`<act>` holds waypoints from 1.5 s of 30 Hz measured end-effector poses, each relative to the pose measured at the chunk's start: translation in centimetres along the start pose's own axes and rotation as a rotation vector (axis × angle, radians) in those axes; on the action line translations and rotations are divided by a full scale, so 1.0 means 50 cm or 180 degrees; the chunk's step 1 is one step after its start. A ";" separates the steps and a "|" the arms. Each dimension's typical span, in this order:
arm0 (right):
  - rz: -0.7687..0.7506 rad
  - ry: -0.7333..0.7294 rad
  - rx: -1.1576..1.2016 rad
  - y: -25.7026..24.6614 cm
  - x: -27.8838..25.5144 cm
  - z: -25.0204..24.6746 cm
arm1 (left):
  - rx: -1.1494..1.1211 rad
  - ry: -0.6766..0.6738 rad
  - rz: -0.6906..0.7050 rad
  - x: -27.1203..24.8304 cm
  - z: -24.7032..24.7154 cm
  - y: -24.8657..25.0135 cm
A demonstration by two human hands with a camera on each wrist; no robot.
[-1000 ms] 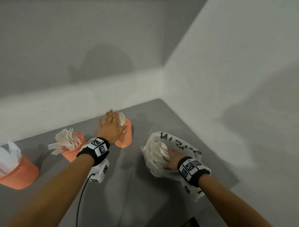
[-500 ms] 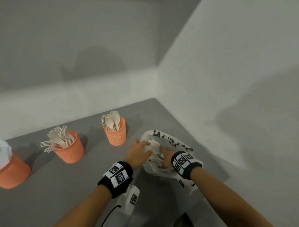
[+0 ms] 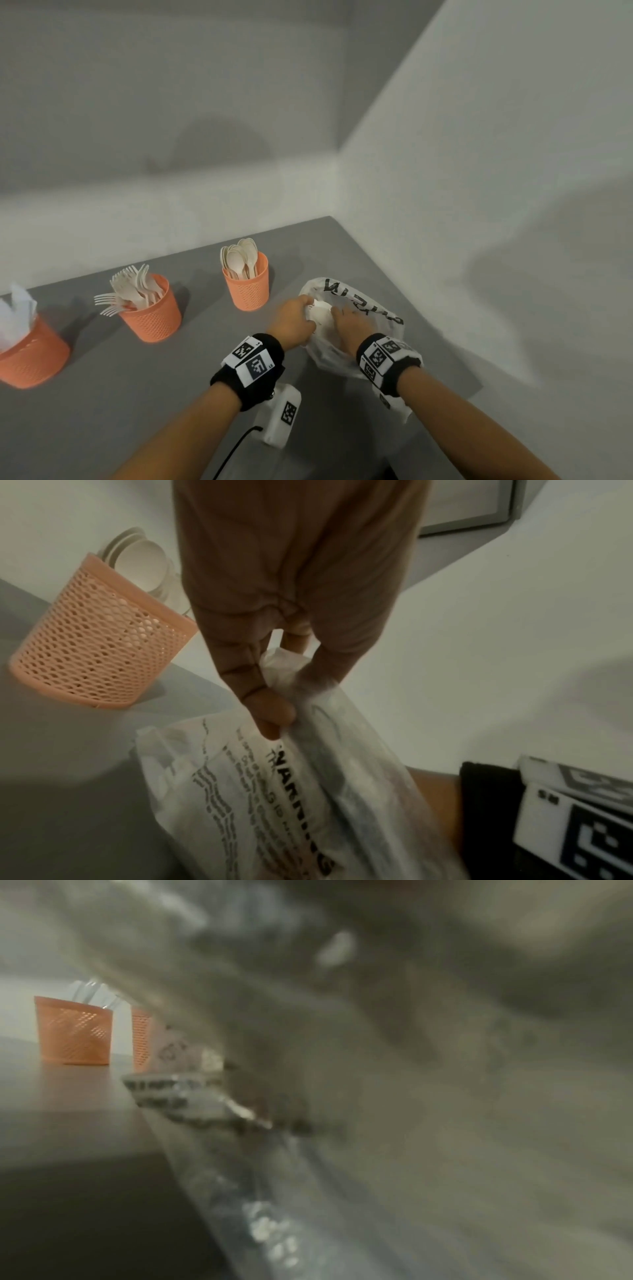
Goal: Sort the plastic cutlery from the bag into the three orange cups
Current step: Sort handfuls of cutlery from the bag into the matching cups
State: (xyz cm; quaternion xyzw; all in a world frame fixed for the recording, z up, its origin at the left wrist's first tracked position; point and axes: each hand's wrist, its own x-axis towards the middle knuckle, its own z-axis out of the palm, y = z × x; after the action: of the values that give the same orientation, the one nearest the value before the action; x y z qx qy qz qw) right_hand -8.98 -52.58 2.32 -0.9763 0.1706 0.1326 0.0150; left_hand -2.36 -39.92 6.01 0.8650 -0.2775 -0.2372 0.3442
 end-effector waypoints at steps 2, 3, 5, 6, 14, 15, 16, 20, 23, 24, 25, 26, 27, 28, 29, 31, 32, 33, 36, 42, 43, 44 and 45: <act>0.0051 0.0114 0.0254 -0.002 0.001 0.005 | -0.0010 0.0029 0.0014 0.000 -0.001 0.003; 0.0109 0.0140 0.0498 -0.003 -0.001 0.004 | -0.0023 0.0040 0.0024 -0.001 -0.002 0.004; 0.0140 0.0152 0.0912 -0.003 -0.002 0.004 | -0.0028 0.0058 0.0031 -0.002 -0.005 0.005; 0.0120 0.0194 0.1055 -0.002 -0.002 0.002 | -0.0023 0.0073 0.0026 -0.002 -0.006 0.005; 0.0234 0.0156 0.1360 0.027 -0.015 -0.032 | 0.0048 0.0148 -0.0131 -0.002 -0.011 0.004; 0.0251 0.0124 0.1427 0.030 -0.017 -0.033 | 0.0037 0.0142 -0.0132 -0.002 -0.011 0.005; 0.0232 0.0171 0.1496 0.033 -0.020 -0.035 | 0.0022 0.0133 -0.0136 -0.001 -0.010 0.006; 0.0269 0.0211 0.1494 0.040 -0.029 -0.041 | 0.0034 0.0108 -0.0163 0.001 -0.008 0.014; 0.0282 0.0189 0.1490 0.045 -0.025 -0.040 | 0.0066 0.0071 -0.0191 0.006 -0.007 0.016; 0.0269 0.0197 0.1491 0.045 -0.024 -0.039 | 0.0074 0.0052 -0.0212 0.008 -0.006 0.016; 0.0243 0.0195 0.1544 0.045 -0.021 -0.038 | 0.0066 0.0033 -0.0236 0.009 -0.006 0.017; 0.0209 0.0235 0.1617 0.044 -0.022 -0.040 | 0.0050 0.0025 -0.0248 0.012 -0.006 0.016; 0.0215 0.0276 0.1752 0.043 -0.022 -0.043 | 0.0032 0.0028 -0.0248 0.012 -0.006 0.017; 0.0213 0.0354 0.1940 0.041 -0.023 -0.046 | 0.0022 0.0033 -0.0246 0.014 -0.006 0.016; 0.0211 0.0458 0.2265 0.041 -0.021 -0.048 | 0.0024 0.0025 -0.0234 0.015 -0.006 0.015; 0.0167 0.0617 0.2988 0.038 -0.023 -0.066 | 0.0024 -0.0028 -0.0215 0.015 -0.006 0.012; 0.0166 0.0667 0.3221 0.035 -0.023 -0.078 | -0.0008 -0.0051 -0.0208 0.015 -0.007 0.011; 0.0171 0.0728 0.3400 0.032 -0.020 -0.089 | -0.0060 -0.0037 -0.0181 0.014 -0.007 0.011; 0.0076 0.0920 0.3877 0.016 -0.017 -0.137 | -0.0244 0.0333 -0.0035 0.010 -0.014 0.004; -0.0247 0.0934 0.4950 -0.049 -0.014 -0.216 | -0.2379 0.1007 -0.0490 -0.018 -0.058 -0.025; -0.0209 0.0942 0.4965 -0.067 -0.010 -0.223 | -0.2889 0.0942 -0.0701 -0.026 -0.066 -0.030; -0.0173 0.0951 0.4965 -0.084 -0.005 -0.226 | -0.3327 0.0831 -0.0898 -0.037 -0.073 -0.035; -0.0152 0.0976 0.4974 -0.103 0.000 -0.225 | -0.3662 0.0688 -0.1070 -0.048 -0.080 -0.042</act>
State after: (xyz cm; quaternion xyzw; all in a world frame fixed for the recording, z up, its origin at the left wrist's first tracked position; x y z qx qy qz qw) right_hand -4.38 -48.55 13.10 -0.6940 0.1934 -0.1617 0.6744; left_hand -1.05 -35.23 7.60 0.5915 0.0720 -0.3110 0.7405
